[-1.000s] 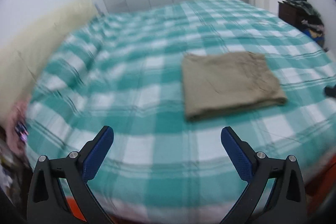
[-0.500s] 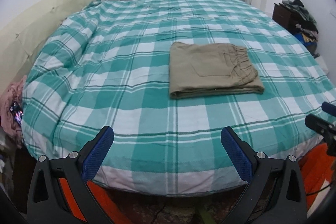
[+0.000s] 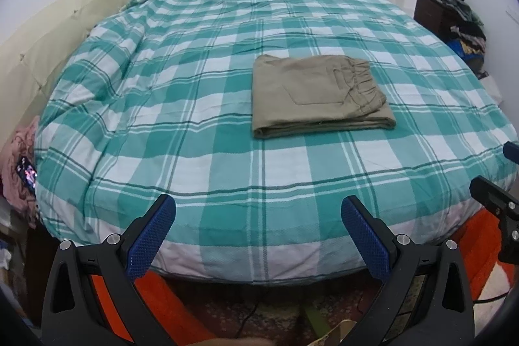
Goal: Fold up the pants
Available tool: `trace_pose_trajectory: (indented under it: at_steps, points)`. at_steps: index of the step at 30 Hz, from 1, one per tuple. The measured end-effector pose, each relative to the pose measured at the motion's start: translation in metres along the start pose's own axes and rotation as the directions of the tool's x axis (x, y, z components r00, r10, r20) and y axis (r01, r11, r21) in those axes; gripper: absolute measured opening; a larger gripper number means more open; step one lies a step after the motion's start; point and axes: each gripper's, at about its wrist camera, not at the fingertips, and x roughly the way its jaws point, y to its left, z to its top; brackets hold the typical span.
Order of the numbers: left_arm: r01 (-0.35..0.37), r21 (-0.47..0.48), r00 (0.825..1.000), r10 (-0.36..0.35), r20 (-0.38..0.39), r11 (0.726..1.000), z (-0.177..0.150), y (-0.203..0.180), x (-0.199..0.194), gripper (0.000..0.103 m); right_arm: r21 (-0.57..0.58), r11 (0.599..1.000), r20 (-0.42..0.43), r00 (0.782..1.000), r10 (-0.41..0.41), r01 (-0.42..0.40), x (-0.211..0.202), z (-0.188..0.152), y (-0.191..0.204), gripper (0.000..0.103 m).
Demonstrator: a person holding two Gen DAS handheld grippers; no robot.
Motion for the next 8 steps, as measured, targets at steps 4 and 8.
trace_pose_trajectory:
  at_steps: [4, 8]
  points:
    - [0.004, -0.013, 1.0, -0.004, 0.006, 1.0, -0.0012, 0.0013, -0.0017, 0.102, 0.001, 1.0, 0.001, 1.0, -0.016, 0.016, 0.0009, 0.0015, -0.0016, 0.102]
    - [-0.031, -0.002, 0.999, 0.031, 0.032, 1.0, -0.0041, -0.0022, -0.003, 0.102, 0.01, 1.0, 0.004, 1.0, -0.005, 0.005, 0.001, 0.0015, -0.0021, 0.102]
